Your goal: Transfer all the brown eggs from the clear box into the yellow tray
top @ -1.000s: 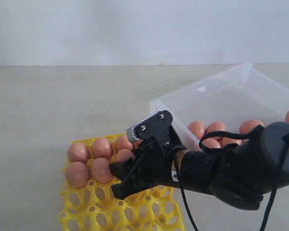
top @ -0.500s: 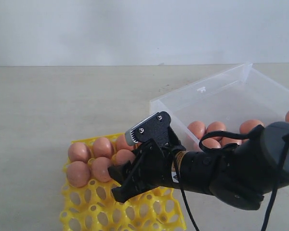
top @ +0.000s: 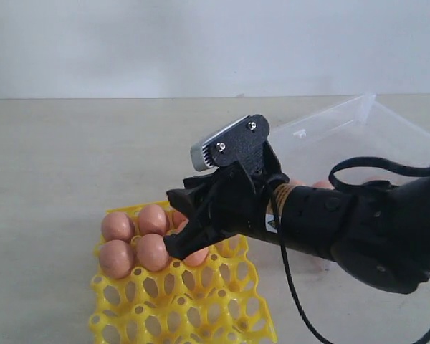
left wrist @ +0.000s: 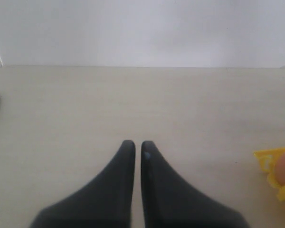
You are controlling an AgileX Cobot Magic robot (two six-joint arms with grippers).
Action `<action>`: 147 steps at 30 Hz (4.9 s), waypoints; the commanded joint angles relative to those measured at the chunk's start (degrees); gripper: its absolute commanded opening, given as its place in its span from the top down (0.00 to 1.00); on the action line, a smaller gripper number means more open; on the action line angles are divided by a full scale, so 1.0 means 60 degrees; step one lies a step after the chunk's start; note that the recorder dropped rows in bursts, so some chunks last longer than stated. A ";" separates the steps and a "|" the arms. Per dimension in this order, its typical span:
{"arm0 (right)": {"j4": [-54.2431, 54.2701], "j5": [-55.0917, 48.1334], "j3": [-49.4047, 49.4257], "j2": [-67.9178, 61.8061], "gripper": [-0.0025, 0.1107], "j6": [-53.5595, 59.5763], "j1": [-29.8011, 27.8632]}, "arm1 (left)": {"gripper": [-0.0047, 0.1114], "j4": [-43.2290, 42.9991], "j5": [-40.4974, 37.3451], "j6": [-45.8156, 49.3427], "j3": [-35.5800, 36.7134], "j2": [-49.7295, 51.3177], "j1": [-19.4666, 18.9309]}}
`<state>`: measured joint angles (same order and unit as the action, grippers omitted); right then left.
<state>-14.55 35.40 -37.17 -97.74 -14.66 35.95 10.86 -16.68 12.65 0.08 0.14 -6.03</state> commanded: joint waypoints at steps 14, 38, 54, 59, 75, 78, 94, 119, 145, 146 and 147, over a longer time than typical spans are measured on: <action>-0.0473 -0.4153 -0.0026 0.0756 0.98 -0.2174 0.0758 | 0.92 0.0048 0.0067 0.0068 -0.0013 -0.0023 -0.0030; -0.0099 -0.2763 -0.0026 -0.0922 0.98 -0.1988 0.1342 | 0.92 0.0048 0.0067 0.0068 -0.0013 -0.0023 -0.0030; -0.0084 -0.2979 -0.0026 -0.0035 0.98 -0.1551 0.1342 | 0.92 0.0048 0.0067 0.0068 -0.0013 -0.0023 -0.0030; 0.1164 -0.2954 -0.0026 -0.0209 0.98 -0.0307 0.1342 | 0.92 0.0048 0.0067 0.0068 -0.0013 -0.0023 -0.0030; 0.3476 -0.2954 -0.0026 -0.0302 0.98 0.1961 0.1342 | 0.92 0.0048 0.0067 0.0068 -0.0013 -0.0023 -0.0030; 0.3621 -0.2954 -0.0026 -0.0302 0.98 0.1961 0.1342 | 0.92 0.0048 0.0067 0.0068 -0.0013 -0.0023 -0.0030; 1.0959 -0.2662 -0.1229 0.2305 0.98 1.0300 -0.3900 | 0.92 0.0048 0.0067 0.0068 -0.0013 -0.0023 -0.0030; 0.6594 -1.5288 -0.7152 -0.1810 0.53 0.8716 -0.6350 | 0.92 0.0048 0.0067 0.0068 -0.0013 -0.0023 -0.0030; 0.2425 -1.5437 -0.7132 -0.1828 0.52 0.7615 -0.6350 | 0.92 0.0048 0.0067 0.0068 -0.0013 -0.0023 -0.0030; 0.2551 -1.5437 -0.7132 -0.1828 0.52 0.8265 -0.6350 | 0.92 0.0048 0.0067 0.0068 -0.0013 -0.0023 -0.0030; 0.2551 -1.5437 -0.7132 -0.1828 0.52 0.8669 -0.6350 | 0.92 0.0048 0.0067 0.0068 -0.0013 -0.0023 -0.0030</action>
<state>0.42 -56.72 -79.83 -108.71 32.13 -2.19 10.86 -16.68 12.65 0.08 0.14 -6.03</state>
